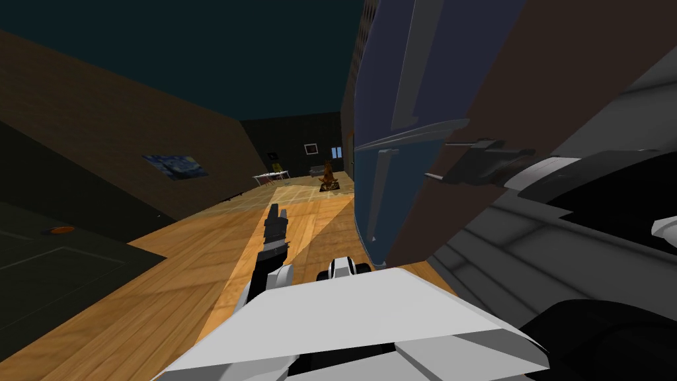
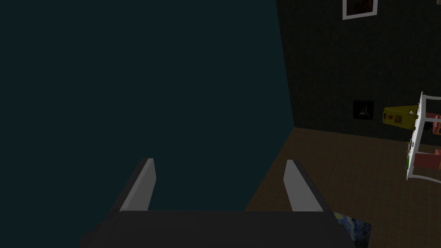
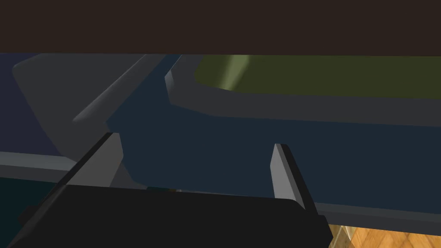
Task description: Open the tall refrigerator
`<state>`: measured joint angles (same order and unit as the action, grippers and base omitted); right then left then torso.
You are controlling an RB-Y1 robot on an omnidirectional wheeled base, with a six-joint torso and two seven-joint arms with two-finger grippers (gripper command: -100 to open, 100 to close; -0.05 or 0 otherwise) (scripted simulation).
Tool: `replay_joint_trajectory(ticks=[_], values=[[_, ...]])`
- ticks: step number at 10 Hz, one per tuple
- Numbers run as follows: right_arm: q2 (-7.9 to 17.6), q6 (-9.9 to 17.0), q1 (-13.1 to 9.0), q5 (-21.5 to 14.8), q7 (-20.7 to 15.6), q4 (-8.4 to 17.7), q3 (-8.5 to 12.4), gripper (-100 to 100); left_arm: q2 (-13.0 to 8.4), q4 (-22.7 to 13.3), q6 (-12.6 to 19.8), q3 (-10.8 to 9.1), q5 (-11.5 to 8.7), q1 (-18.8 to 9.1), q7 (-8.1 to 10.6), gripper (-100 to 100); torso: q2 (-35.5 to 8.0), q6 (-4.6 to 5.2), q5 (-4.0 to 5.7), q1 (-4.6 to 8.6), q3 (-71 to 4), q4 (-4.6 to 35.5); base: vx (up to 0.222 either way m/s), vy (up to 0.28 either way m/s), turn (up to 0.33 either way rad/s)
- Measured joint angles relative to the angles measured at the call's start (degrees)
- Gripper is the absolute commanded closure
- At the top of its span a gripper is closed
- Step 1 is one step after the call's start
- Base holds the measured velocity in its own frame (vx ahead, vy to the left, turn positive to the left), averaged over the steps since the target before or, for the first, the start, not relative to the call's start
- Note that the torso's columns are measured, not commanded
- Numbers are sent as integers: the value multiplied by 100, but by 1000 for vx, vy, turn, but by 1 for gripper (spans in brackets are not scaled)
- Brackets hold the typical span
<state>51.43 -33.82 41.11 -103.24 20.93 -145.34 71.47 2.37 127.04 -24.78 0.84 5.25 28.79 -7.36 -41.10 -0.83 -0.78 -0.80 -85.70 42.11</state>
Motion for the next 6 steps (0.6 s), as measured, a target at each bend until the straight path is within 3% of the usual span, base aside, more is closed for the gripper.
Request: replay_joint_trajectory(ticks=[2,5,6], values=[[103,-83,-1,-134,173,-303,195,-100,0,0,0,0,0,0,0,0,-2,10,11,11,5,-2,10,12,26],[126,-126,46,-123,147,-306,159,-100,0,0,0,0,0,0,0,0,-5,27,48,66,16,-11,-4,6,-28],[121,-148,55,-121,157,-299,161,100,0,0,0,0,0,0,0,0,-12,33,60,72,26,-18,-32,8,-51]])
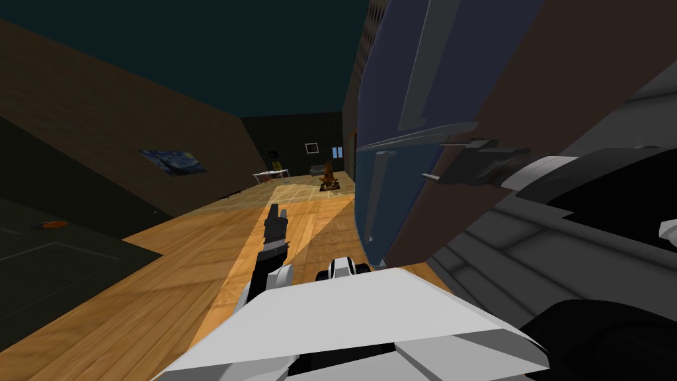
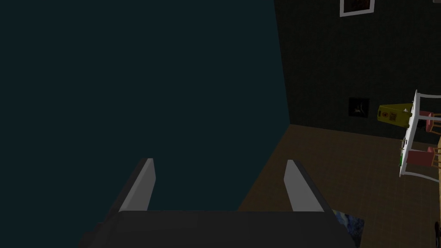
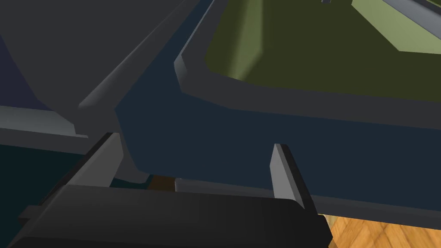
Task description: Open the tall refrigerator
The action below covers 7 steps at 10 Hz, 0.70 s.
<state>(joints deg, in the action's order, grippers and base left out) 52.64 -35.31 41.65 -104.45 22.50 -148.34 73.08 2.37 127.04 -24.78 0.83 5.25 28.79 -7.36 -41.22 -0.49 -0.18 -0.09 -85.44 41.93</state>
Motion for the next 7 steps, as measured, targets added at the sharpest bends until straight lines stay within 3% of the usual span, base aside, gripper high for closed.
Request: replay_joint_trajectory(ticks=[2,7], values=[[-31,-57,63,-52,34,7,-9,100,1,0,0,1,0,1,0,0,-37,18,-16,-46,27,21,11,167,-70],[-120,-70,249,-276,81,250,95,100,3,0,0,3,0,1,0,0,2,-9,-31,-37,-11,8,103,275,-61]])
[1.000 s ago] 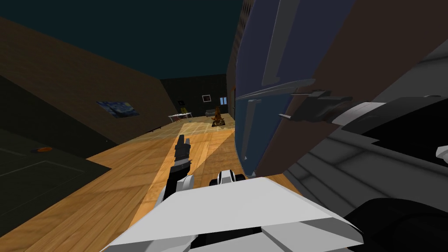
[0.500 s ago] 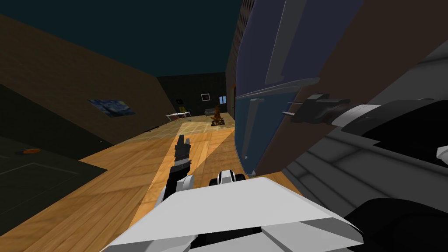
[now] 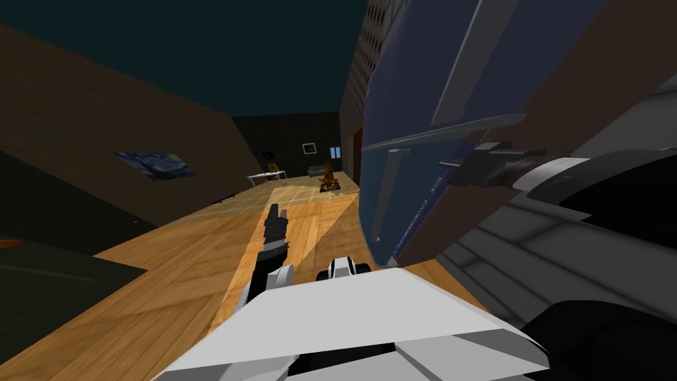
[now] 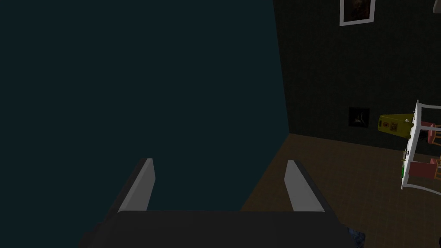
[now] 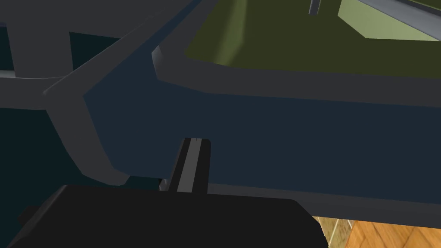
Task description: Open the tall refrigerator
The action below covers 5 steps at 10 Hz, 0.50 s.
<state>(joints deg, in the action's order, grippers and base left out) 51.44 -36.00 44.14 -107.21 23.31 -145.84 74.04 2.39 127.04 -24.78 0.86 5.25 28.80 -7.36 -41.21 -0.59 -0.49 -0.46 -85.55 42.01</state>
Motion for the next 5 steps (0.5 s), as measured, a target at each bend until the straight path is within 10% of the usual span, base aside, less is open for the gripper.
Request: replay_joint_trajectory(ticks=[5], values=[[-132,-39,198,-243,122,166,210,100,-1,0,0,-1,0,0,0,0,9,-13,-1,17,-12,-3,100,277,-53]])
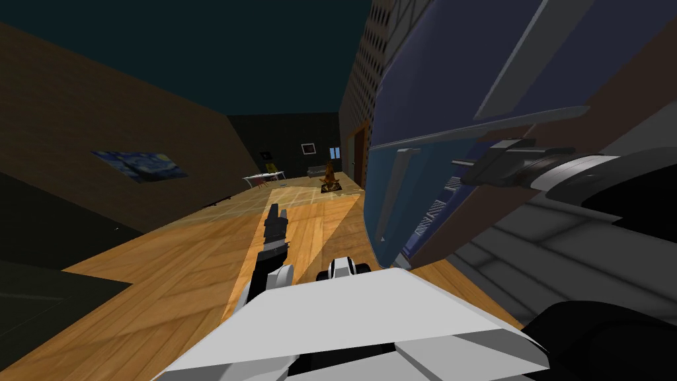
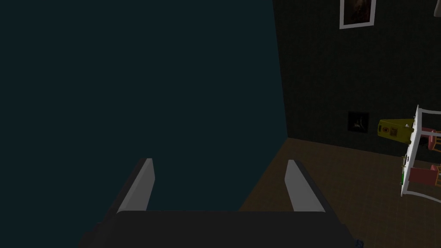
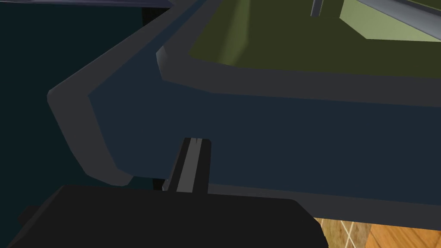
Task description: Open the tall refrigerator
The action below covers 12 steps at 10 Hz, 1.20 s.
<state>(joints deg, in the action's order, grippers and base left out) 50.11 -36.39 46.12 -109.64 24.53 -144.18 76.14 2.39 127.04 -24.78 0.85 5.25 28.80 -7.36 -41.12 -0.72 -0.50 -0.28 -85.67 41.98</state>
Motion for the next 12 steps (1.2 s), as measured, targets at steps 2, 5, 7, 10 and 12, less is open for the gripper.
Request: replay_joint_trajectory(ticks=[2,5,7,10,12], values=[[-14,10,46,-94,41,92,52,100,0,0,0,0,0,0,0,0,-6,12,-1,-21,10,2,109,324,-57],[-90,35,163,-250,74,225,151,100,0,0,0,0,0,0,0,0,-49,28,16,18,42,16,53,223,-36],[-37,-7,169,-143,150,293,185,-100,-2,0,0,-2,0,-1,0,0,-81,52,67,86,80,15,39,83,-34],[165,-148,167,234,442,579,292,-100,-2,0,0,-2,0,0,0,0,-38,40,58,64,45,-4,50,89,-34],[307,-235,158,460,618,776,363,-100,-2,0,0,-2,0,-1,0,0,-22,28,47,43,32,-11,37,71,-23]])
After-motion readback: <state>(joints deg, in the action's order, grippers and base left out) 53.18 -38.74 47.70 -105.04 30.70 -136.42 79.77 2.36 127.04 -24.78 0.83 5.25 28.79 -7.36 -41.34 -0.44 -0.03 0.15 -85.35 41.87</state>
